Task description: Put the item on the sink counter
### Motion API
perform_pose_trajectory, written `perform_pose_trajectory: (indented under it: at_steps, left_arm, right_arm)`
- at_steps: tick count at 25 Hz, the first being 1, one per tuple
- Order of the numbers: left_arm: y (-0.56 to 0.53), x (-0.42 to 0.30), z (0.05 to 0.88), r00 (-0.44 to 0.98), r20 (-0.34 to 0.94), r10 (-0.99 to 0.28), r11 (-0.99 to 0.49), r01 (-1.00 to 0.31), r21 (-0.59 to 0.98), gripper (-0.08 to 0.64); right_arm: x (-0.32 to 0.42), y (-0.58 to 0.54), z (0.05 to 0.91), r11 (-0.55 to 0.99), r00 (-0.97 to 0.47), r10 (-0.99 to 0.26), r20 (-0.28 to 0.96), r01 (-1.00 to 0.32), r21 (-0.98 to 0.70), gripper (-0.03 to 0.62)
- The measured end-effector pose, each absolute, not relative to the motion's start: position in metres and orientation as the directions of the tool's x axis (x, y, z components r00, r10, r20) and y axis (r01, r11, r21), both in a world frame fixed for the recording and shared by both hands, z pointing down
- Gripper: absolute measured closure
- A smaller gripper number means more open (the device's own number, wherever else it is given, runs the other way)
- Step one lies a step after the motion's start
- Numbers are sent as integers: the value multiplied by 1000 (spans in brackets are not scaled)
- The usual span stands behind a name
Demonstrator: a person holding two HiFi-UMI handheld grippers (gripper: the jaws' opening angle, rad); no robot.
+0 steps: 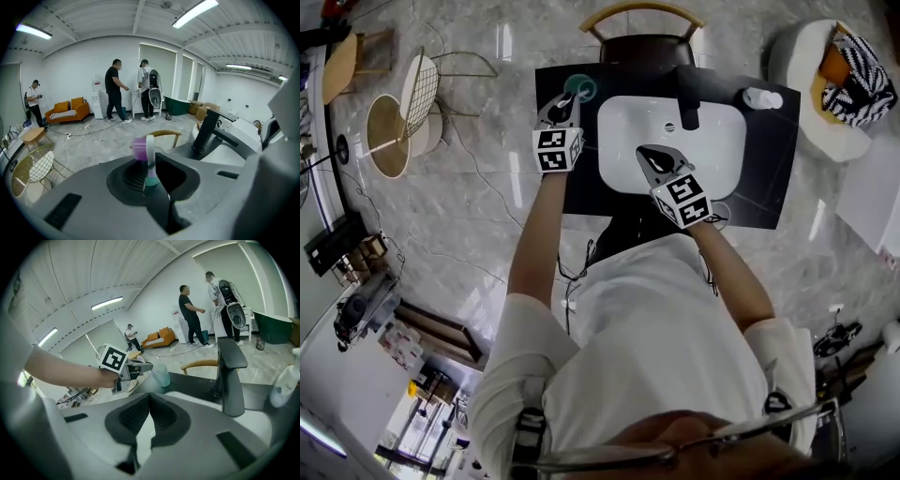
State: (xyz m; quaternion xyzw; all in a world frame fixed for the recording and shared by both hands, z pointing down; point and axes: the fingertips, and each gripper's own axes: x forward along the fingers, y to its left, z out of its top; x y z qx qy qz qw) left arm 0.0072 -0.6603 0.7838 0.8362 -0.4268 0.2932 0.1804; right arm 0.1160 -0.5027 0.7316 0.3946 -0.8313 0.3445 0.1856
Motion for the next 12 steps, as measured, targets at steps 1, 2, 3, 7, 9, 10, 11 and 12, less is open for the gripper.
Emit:
perform_pose_trajectory:
  at_steps: [1,2,3,7,9,10,11,12]
  left_arm:
    - [-659,8,785,459,646,-609,-565,-824,53,522]
    - [-658,8,785,453,649,-611,-559,-827,52,520]
    - [-657,8,786,448,651,-613,-554,-831,50,520]
    - [-653,5,787,428,651,-627,-531,-846,44,477]
    - [-652,4,786,420,651,-632,-526,-850,39,472]
    - [-651,3,784,418,651,-634,-524,-851,36,471]
    - [-651,1,782,416,650,-636,-523,-852,34,468]
    - [-650,0,780,414,650,-638,-522,-852,31,466]
  right_arm:
    - [117,-502,733,450,-621,-526,581,-783,-429,586]
    - [118,-501,734,448,-621,-525,582,-783,-432,586]
    - [119,-501,734,447,-622,-525,581,-782,-434,586]
    - [120,-501,733,451,-627,-529,571,-779,-436,586]
    - [122,-503,732,454,-627,-533,568,-778,-433,586]
    - [123,-503,731,455,-626,-536,566,-779,-431,586]
    - [124,-504,729,455,-626,-539,564,-780,-430,586]
    - [125,-505,727,455,-625,-543,562,-781,-429,586]
